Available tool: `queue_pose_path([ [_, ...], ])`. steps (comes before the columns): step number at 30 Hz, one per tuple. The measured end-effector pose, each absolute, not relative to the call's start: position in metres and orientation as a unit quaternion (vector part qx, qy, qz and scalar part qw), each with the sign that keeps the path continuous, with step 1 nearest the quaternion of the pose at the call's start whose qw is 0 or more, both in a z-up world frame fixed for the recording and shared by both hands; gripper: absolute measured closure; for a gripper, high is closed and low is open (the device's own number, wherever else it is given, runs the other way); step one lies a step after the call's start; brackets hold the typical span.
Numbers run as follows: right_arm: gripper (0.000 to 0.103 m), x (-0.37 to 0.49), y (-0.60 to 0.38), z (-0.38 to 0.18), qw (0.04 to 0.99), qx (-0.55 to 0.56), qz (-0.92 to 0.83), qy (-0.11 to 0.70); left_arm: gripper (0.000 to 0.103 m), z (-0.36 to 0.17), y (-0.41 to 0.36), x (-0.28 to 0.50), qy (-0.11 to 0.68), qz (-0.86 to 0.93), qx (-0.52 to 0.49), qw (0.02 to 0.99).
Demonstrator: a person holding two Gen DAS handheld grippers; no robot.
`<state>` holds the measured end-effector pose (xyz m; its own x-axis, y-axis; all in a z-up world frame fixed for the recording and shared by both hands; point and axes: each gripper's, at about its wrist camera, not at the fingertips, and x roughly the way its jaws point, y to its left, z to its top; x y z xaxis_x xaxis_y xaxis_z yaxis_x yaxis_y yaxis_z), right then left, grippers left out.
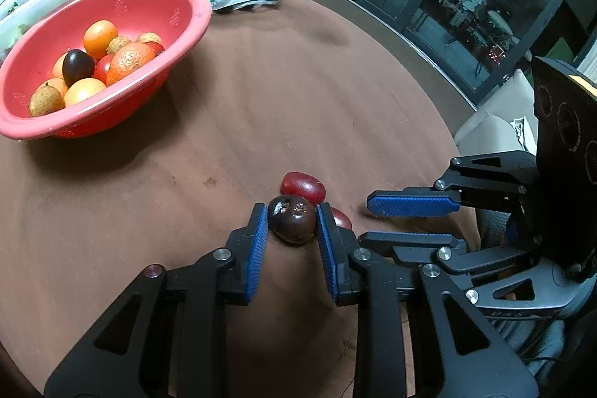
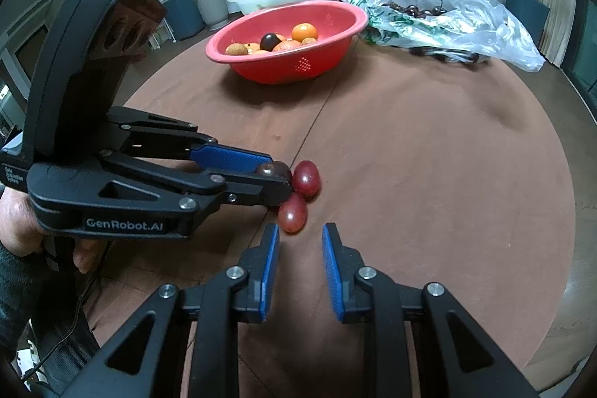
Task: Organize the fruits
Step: 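Lift the plum with the left tool while the right tool closes on red grapes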
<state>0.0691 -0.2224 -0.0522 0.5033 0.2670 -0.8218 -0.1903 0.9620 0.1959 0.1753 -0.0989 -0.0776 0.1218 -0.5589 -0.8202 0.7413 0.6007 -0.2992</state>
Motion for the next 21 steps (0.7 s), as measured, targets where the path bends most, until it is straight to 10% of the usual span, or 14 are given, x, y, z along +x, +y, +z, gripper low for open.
queue_pose_path([
  [21,0.076,0.086,-0.194,-0.057,0.862,-0.038,0.125,0.489,0.079,-0.07,-0.044,0.157,0.471,-0.394,0.031,0.789],
])
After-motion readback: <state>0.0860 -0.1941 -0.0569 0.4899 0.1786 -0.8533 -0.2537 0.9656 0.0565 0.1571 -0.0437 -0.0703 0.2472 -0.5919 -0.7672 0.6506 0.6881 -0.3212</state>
